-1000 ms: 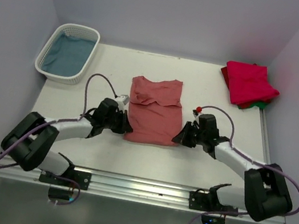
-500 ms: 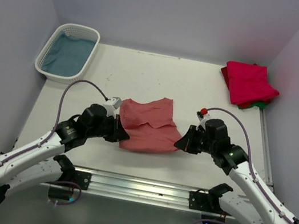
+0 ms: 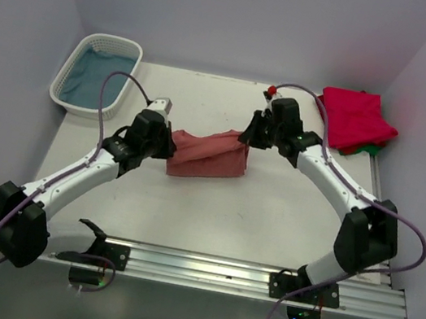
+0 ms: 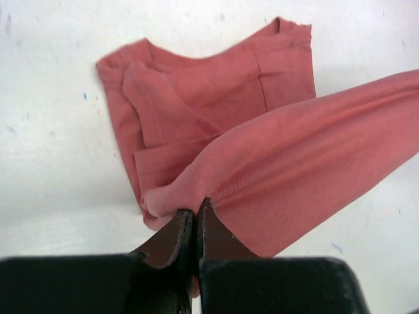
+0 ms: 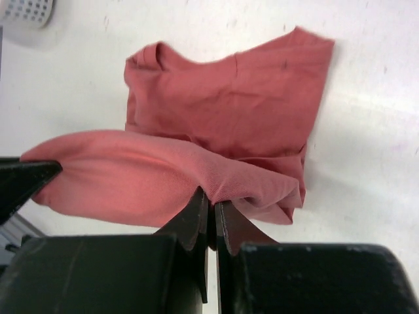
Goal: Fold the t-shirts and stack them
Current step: Fold the tshirt, then neatly place the folded tshirt to the corner
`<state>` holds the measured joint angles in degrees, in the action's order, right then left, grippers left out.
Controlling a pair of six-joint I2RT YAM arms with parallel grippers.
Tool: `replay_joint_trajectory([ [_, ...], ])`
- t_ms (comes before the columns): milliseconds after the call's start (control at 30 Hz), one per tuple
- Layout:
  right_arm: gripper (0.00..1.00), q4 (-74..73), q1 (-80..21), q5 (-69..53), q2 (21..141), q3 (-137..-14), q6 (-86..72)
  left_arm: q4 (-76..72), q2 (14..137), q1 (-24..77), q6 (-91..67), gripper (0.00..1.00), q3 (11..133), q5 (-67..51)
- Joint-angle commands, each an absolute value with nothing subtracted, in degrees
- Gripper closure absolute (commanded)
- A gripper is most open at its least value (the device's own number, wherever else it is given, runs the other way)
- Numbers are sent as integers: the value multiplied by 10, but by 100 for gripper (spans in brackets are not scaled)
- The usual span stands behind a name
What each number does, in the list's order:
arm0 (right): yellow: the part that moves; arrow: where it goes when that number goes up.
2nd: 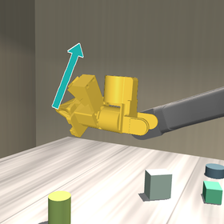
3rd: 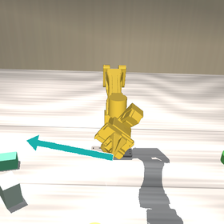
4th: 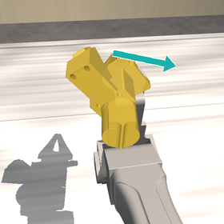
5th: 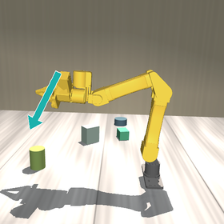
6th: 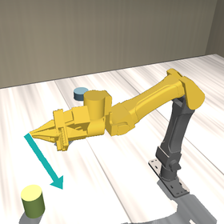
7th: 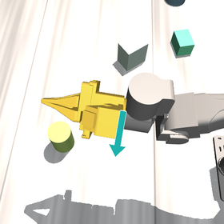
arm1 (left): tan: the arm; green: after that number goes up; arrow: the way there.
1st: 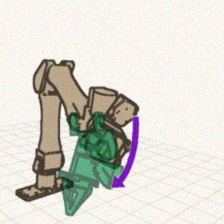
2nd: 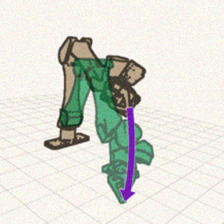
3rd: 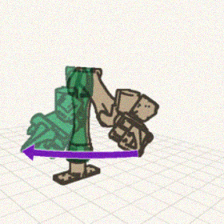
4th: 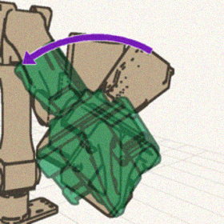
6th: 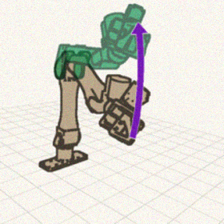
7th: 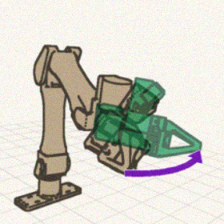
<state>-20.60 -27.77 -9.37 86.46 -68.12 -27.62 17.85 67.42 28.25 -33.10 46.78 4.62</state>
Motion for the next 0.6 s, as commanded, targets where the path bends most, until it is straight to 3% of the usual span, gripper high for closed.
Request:
replay_joint_trajectory([
  [0,100,-160,-246,-85,944,-786,-243,112,718,254,-284,100,511,96],
  [233,100,-172,-228,-101,1132,-948,-248,33,873,177,-296,100,592,46],
  [267,94,-173,-223,-99,1160,-968,-254,21,895,173,-296,95,609,51],
  [333,51,-176,-218,-104,1215,-1046,-261,21,965,158,-303,60,668,58],
  [367,17,-175,-215,-107,1283,-1075,-266,27,1002,150,-323,31,685,61],
  [400,1,-175,-212,-117,1311,-1131,-272,14,1012,143,-331,15,695,63],
  [433,1,-175,-209,-126,1343,-1155,-291,7,1022,133,-338,0,705,73],
  [500,1,-129,-200,-161,1370,-1152,-312,-21,1027,126,-349,0,718,70],
  [567,1,-65,-197,-160,1311,-1047,-329,-25,1004,124,-344,0,719,62],
])
